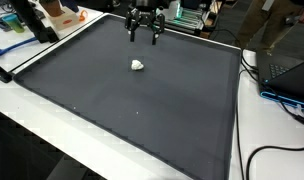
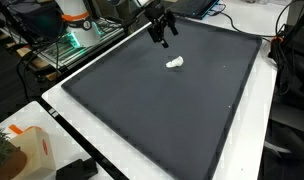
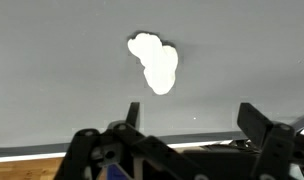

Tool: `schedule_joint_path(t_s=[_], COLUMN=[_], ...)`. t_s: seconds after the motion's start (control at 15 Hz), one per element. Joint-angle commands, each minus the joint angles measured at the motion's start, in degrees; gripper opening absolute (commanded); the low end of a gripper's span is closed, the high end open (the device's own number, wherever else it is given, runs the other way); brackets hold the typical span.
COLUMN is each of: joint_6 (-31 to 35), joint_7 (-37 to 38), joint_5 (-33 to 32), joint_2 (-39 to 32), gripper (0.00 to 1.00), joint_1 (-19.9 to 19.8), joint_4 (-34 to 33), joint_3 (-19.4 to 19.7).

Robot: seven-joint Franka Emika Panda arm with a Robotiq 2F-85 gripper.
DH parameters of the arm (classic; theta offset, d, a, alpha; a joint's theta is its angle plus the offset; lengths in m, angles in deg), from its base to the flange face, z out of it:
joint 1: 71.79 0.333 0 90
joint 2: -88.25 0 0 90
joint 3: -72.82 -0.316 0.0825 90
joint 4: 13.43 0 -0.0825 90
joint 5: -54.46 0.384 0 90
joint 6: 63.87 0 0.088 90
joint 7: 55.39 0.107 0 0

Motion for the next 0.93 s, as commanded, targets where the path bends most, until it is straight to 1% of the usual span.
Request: schedule_joint_path(t_s=[0.0, 0.2, 0.27, 0.47, 0.53, 0.6, 0.87], joint_6=[-0.1, -7.4, -9.5, -19.1, -21.5, -24.0, -30.2], joint_7=[0.0, -2.1, -3.5, -6.9, -4.1, -3.1, -1.0], joint_5=[0.0, 2.9, 5.2, 8.2, 4.4, 3.2, 0.6], joint_2=[0.1, 1.5, 1.8, 3.1, 3.1, 2.9, 1.4], gripper=[1.00, 1.00, 1.00, 1.00, 1.00, 1.00, 1.00], joint_1=[0.0, 1.6, 2.5, 3.9, 4.6, 4.7, 5.4], joint_4=[0.0, -2.6, -3.4, -6.5, -7.7, -8.9, -12.6], joint_3=[0.0, 0.7, 1.2, 2.0, 3.3, 3.2, 2.2])
